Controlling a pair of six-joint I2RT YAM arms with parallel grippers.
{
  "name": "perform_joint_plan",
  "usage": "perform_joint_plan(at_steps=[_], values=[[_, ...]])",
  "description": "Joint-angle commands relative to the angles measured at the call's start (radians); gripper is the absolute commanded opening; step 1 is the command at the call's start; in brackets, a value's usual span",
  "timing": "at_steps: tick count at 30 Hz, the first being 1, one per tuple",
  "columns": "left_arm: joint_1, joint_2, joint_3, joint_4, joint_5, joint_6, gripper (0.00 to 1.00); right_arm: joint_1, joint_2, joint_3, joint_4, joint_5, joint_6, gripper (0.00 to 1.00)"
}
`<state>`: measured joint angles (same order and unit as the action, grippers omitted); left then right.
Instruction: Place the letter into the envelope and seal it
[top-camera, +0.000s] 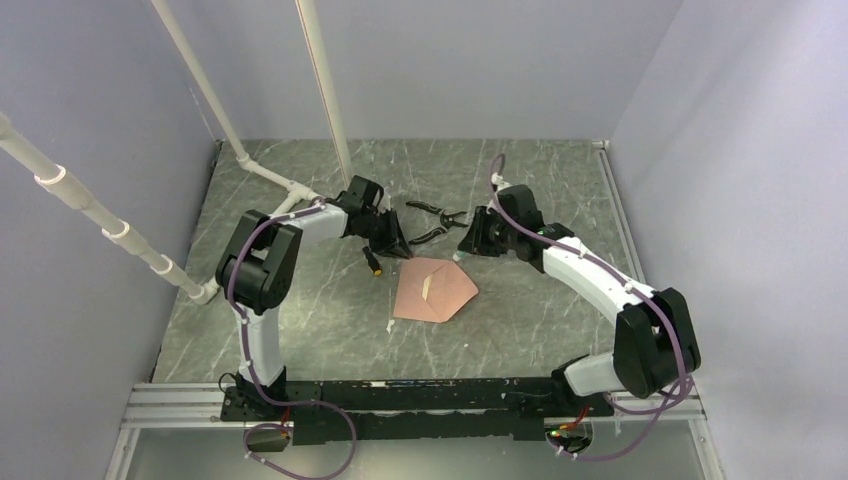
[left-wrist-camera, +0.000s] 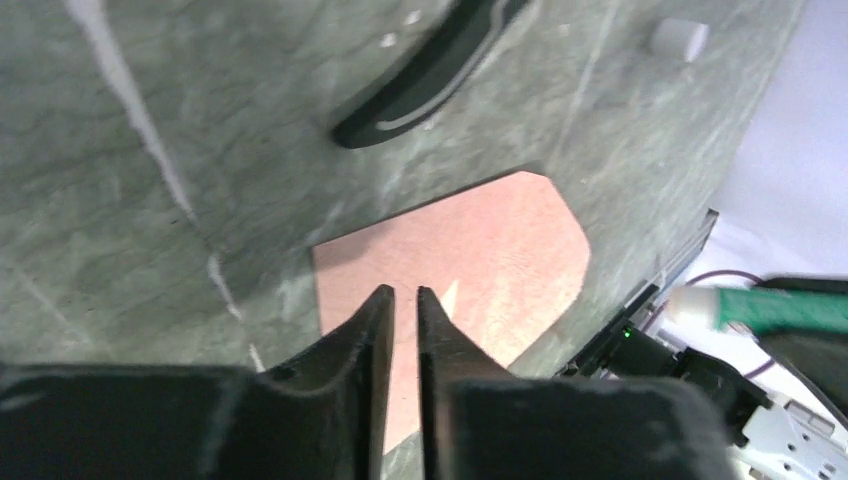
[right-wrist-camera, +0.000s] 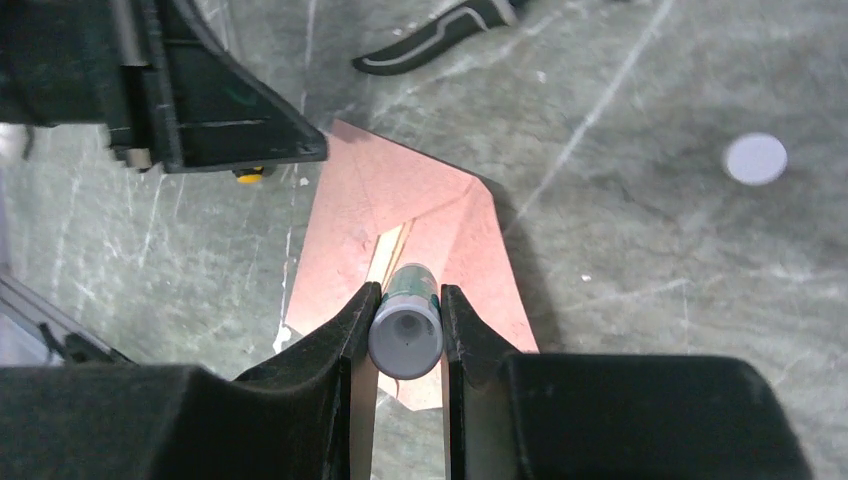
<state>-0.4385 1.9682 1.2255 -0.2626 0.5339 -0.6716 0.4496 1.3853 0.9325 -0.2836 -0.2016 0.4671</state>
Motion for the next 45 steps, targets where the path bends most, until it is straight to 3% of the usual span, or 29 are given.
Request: perform_joint_plan(at_steps=[1, 8, 14, 19, 24, 34, 38, 43, 45], values=[[0.0, -0.083, 0.09, -0.038, 0.081, 0.079, 0.26, -0.092, -0.044, -0.045, 0.037, -0.098, 0.157, 0.0], [-0.003, -0.176, 0.07, -0.087, 0.014, 0.103, 0.46, -0.242, 0.045, -0.166, 0.263, -0.295, 0.433, 0.0], [-0.024, -0.244, 0.001, -0.088, -0.06, 0.102, 0.53, -0.238, 0.273, -0.05, 0.418, -0.465, 0.553, 0.0], [-0.031, -0.276, -0.03, -0.092, -0.106, 0.089, 0.6, -0.233, 0.384, 0.043, 0.396, -0.508, 0.589, 0.0], [-0.034, -0.298, -0.059, -0.083, -0.136, 0.073, 0.64, -0.23, 0.47, 0.087, 0.398, -0.52, 0.629, 0.03], [-0.035, -0.277, -0.065, -0.086, -0.146, 0.062, 0.6, -0.22, 0.584, 0.143, 0.391, -0.526, 0.657, 0.08], [-0.04, -0.24, -0.044, -0.103, -0.144, 0.06, 0.59, -0.217, 0.617, 0.157, 0.373, -0.504, 0.637, 0.17], [-0.05, -0.192, -0.004, -0.15, -0.158, 0.072, 0.58, -0.215, 0.605, 0.166, 0.324, -0.464, 0.604, 0.45], [-0.052, -0.181, 0.006, -0.162, -0.166, 0.072, 0.58, -0.216, 0.588, 0.164, 0.308, -0.451, 0.59, 0.52]])
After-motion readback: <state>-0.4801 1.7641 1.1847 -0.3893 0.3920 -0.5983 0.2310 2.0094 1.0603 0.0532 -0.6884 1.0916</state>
